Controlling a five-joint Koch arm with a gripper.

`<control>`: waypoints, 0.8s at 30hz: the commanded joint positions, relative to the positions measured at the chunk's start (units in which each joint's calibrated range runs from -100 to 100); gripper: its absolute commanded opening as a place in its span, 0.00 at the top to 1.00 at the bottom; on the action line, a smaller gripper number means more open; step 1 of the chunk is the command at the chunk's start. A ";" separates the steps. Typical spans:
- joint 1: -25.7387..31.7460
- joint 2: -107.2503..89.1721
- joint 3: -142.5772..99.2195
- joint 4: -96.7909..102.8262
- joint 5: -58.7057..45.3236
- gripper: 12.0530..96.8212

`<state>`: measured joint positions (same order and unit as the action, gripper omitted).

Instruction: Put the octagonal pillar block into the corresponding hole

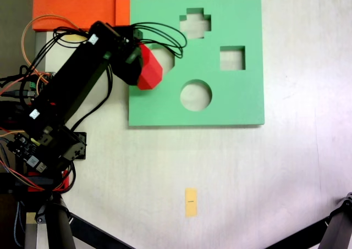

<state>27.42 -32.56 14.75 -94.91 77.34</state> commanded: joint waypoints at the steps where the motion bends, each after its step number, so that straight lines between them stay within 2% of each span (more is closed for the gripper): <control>1: -0.54 0.30 0.81 4.35 0.29 0.60; 24: 0.20 8.68 0.71 14.36 1.12 0.60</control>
<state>27.33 -23.80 13.87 -83.65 77.88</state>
